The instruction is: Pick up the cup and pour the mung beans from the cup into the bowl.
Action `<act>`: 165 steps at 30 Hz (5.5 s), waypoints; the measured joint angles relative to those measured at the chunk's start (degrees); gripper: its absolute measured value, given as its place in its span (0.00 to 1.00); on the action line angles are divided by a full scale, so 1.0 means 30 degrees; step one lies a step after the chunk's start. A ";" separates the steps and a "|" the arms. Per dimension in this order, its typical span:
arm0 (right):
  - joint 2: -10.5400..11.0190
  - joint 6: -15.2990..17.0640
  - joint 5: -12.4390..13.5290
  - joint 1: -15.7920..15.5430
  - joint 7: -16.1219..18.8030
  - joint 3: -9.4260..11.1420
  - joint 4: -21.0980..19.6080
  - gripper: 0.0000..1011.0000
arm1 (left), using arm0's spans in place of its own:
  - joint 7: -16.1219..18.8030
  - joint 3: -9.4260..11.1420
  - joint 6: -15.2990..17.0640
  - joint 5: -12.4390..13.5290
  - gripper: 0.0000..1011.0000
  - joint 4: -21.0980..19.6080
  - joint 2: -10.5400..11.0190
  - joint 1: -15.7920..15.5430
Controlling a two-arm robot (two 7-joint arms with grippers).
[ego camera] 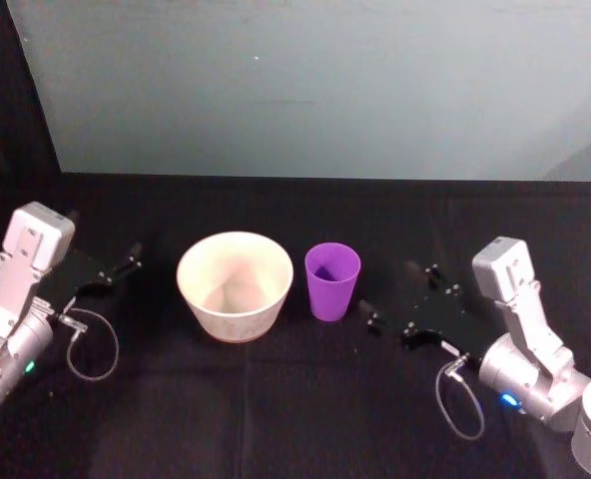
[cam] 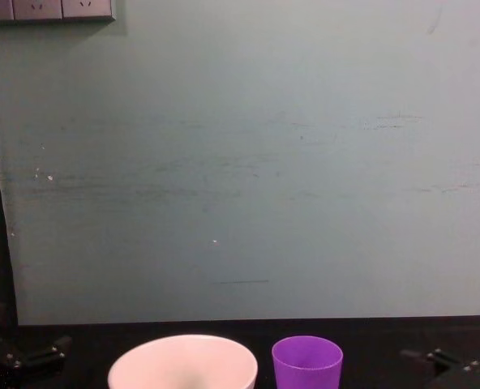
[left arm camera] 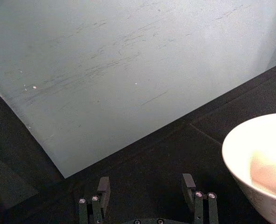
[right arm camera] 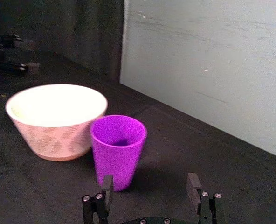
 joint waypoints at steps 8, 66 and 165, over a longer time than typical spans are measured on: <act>-0.0830 -0.0139 0.0451 0.0250 0.1341 -0.0036 0.0675 0.99 | 0.0000 0.0000 0.0000 0.0000 1.00 0.0000 0.0001 -0.0001; -0.3096 0.2118 -0.0295 0.1124 0.2531 0.1951 -0.0058 0.72 | 0.0000 0.0001 0.0000 -0.0001 1.00 0.0000 0.0001 0.0000; -0.2694 0.4309 0.0381 0.0325 0.1108 0.3140 -0.2110 0.72 | 0.0000 0.0001 0.0000 -0.0001 1.00 0.0000 0.0000 0.0000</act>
